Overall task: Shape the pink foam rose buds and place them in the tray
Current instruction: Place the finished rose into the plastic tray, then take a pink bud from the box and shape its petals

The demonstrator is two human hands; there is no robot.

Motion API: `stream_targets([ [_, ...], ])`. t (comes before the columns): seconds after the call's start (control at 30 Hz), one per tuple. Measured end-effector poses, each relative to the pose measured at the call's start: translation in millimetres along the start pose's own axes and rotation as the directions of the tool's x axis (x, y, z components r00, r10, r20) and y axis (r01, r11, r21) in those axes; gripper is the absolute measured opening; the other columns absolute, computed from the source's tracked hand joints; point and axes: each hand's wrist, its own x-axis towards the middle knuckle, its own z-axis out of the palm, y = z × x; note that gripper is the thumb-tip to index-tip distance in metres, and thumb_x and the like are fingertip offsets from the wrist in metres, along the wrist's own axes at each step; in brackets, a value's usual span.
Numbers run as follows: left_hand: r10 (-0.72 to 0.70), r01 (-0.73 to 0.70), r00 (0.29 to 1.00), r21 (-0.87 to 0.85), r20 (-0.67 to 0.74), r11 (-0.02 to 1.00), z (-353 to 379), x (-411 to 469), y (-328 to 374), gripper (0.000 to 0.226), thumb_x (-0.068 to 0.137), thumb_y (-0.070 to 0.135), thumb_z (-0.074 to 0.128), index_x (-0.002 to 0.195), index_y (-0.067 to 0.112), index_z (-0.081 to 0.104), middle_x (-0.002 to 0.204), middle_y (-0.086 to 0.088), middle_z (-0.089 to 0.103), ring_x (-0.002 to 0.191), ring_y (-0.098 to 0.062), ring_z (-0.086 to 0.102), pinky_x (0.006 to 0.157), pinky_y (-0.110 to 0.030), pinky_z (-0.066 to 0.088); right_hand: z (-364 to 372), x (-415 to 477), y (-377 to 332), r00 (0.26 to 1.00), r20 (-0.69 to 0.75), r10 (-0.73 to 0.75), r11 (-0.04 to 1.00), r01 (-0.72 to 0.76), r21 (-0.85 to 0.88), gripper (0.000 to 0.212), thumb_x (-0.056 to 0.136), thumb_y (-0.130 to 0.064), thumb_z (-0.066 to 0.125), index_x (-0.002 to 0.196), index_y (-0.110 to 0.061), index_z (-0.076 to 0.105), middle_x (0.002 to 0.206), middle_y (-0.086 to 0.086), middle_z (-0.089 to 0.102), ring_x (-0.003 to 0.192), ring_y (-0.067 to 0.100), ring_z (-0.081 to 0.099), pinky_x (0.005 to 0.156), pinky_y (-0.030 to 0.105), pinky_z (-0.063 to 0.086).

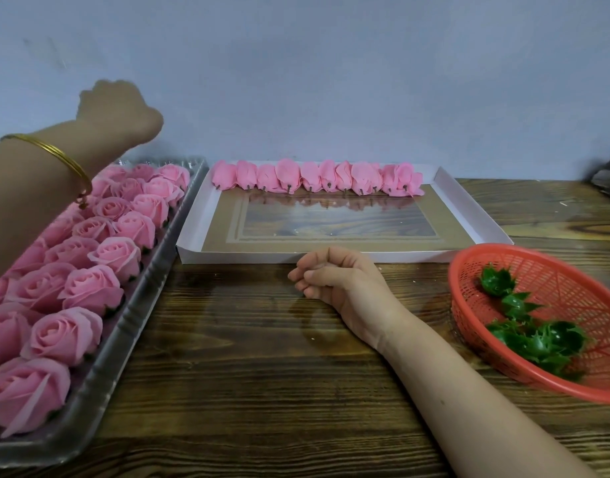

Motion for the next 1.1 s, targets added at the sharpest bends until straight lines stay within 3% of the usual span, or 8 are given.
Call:
stream_targets([
  [0.07,0.065,-0.077,0.995,-0.176,-0.072,0.981,-11,-13,25,0.018,0.072,0.015,0.051,0.085,0.005,0.061,0.085,-0.022,0.054,0.080,-0.038,0.047,0.070,-0.031,0.040,0,1,0,1.000,0.000,-0.008,1.000,0.008,-0.004,0.021,0.083,0.016,0.054,0.083,-0.002,0.066,0.079,0.014,0.070,0.068,0.015,0.065,0.064,0.020,0.054],
  [0.2,0.113,-0.173,0.981,-0.459,-0.156,0.872,-28,-44,77,0.028,0.081,0.013,0.058,0.107,0.013,0.069,0.099,-0.011,0.064,0.091,-0.028,0.059,0.078,-0.027,0.043,-1,2,2,1.000,0.004,-0.017,1.000,0.017,0.006,0.022,0.083,0.016,0.054,0.082,-0.001,0.066,0.079,0.015,0.071,0.068,0.015,0.065,0.063,0.020,0.054],
  [0.3,0.150,-0.191,0.982,-0.624,-0.119,0.758,-36,-64,108,0.022,0.081,0.013,0.059,0.100,0.016,0.070,0.081,0.004,0.062,0.069,-0.010,0.057,0.062,-0.019,0.042,-2,3,2,1.000,0.003,-0.015,1.000,0.015,0.017,0.022,0.083,0.016,0.053,0.082,-0.001,0.066,0.079,0.014,0.071,0.066,0.015,0.065,0.062,0.020,0.054],
  [0.4,0.214,-0.181,0.976,-0.728,-0.048,0.662,-35,-85,127,0.017,0.081,0.009,0.058,0.093,0.015,0.069,0.073,0.006,0.059,0.067,-0.011,0.055,0.062,-0.021,0.044,-2,2,2,1.000,0.003,-0.016,1.000,0.016,0.026,0.022,0.084,0.016,0.052,0.082,-0.001,0.066,0.078,0.014,0.071,0.065,0.015,0.065,0.061,0.019,0.054],
  [0.57,0.220,-0.141,0.976,-0.753,0.005,0.643,4,-116,134,0.021,0.081,0.005,0.060,0.097,0.014,0.070,0.083,0.000,0.063,0.078,-0.016,0.056,0.069,-0.020,0.042,-2,1,1,1.000,-0.003,-0.009,0.998,0.009,0.056,0.022,0.085,0.015,0.051,0.082,-0.001,0.065,0.076,0.013,0.071,0.064,0.014,0.065,0.060,0.019,0.053],
  [0.7,0.177,-0.080,0.983,-0.745,0.051,0.662,41,-139,121,0.019,0.082,0.009,0.061,0.089,0.026,0.067,0.077,0.013,0.061,0.071,-0.011,0.058,0.068,-0.022,0.046,-2,2,0,1.000,-0.011,0.010,0.996,-0.009,0.086,0.021,0.085,0.015,0.050,0.083,0.000,0.065,0.077,0.013,0.070,0.063,0.014,0.064,0.061,0.019,0.054],
  [0.87,0.152,-0.081,0.988,-0.714,0.037,0.696,69,-162,110,0.015,0.085,0.008,0.062,0.092,0.020,0.067,0.076,0.015,0.058,0.069,0.003,0.052,0.059,0.002,0.035,-1,1,-4,0.999,-0.034,0.002,0.990,0.003,0.140,0.023,0.084,0.014,0.048,0.080,-0.001,0.065,0.073,0.013,0.069,0.061,0.015,0.061,0.059,0.019,0.053],
  [1.1,0.198,-0.137,0.980,-0.667,0.016,0.733,85,-178,108,0.014,0.087,0.008,0.060,0.099,0.015,0.066,0.074,0.015,0.055,0.070,-0.002,0.053,0.072,-0.021,0.041,-1,2,-13,0.988,-0.141,-0.055,0.978,0.081,0.190,0.021,0.083,0.012,0.048,0.077,-0.003,0.061,0.066,0.009,0.066,0.056,0.012,0.057,0.054,0.018,0.047],
])
